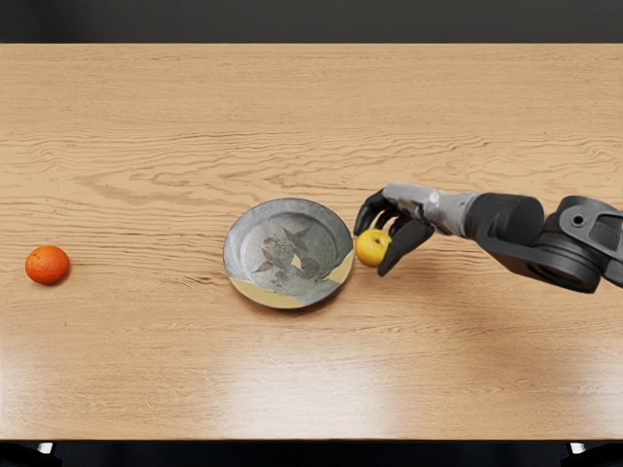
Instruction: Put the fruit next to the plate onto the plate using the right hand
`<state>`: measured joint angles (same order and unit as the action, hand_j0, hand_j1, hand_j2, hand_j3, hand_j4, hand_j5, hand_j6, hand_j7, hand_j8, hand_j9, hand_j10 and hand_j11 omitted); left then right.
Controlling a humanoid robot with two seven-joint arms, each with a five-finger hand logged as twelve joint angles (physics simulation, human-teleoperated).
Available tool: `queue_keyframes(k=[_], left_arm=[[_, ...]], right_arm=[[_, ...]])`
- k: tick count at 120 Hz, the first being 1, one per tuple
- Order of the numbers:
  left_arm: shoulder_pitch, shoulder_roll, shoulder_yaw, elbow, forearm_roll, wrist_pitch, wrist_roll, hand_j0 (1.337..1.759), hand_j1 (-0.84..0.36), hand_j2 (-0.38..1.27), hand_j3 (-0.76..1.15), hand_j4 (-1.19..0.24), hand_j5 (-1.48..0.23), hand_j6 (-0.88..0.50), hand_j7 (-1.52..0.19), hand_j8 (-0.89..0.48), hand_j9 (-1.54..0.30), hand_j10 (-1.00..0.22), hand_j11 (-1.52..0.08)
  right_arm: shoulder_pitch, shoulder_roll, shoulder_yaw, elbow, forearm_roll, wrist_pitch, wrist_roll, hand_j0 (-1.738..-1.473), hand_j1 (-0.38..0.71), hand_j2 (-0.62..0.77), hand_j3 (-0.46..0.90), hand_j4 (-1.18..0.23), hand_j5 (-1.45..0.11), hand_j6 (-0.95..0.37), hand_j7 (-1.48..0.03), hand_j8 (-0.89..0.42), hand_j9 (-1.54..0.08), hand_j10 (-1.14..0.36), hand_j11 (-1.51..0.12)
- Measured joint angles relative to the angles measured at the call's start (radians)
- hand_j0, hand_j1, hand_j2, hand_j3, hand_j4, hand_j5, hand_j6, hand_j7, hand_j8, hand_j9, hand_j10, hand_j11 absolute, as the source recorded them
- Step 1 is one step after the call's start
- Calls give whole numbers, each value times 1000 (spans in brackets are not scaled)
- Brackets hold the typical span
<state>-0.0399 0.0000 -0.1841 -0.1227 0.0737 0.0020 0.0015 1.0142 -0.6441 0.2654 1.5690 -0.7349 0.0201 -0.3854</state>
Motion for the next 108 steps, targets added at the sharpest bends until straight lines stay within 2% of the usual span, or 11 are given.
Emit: queue_keyframes(k=[28, 60, 81, 108], left_arm=[[0, 0, 0, 0, 0, 0, 0, 1658, 325, 4, 0, -21, -26, -21, -26, -21, -26, -21, -26], [0, 0, 0, 0, 0, 0, 0, 1658, 325, 4, 0, -21, -26, -21, -26, -21, -26, -21, -26], [0, 0, 0, 0, 0, 0, 0, 1658, 325, 4, 0, -21, -26, -21, -26, -21, -26, -21, -26], [0, 0, 0, 0, 0, 0, 0, 1658, 325, 4, 0, -21, -26, -21, -26, -21, -26, -21, -26]], right_arm=[[30, 104, 22, -14, 10, 14, -9, -1658, 308, 474, 1, -692, -964, -486, -927, -485, -964, -692, -966], [56, 277, 17, -136, -31, 13, -7, -1658, 347, 523, 1, -689, -970, -457, -927, -459, -964, -693, -965], [55, 362, 10, -197, -126, -2, -1, -1657, 308, 469, 0, -696, -956, -486, -927, -481, -961, -693, -964], [50, 414, 7, -242, -180, -5, 0, -1657, 300, 467, 0, -694, -945, -496, -921, -491, -955, -688, -959]])
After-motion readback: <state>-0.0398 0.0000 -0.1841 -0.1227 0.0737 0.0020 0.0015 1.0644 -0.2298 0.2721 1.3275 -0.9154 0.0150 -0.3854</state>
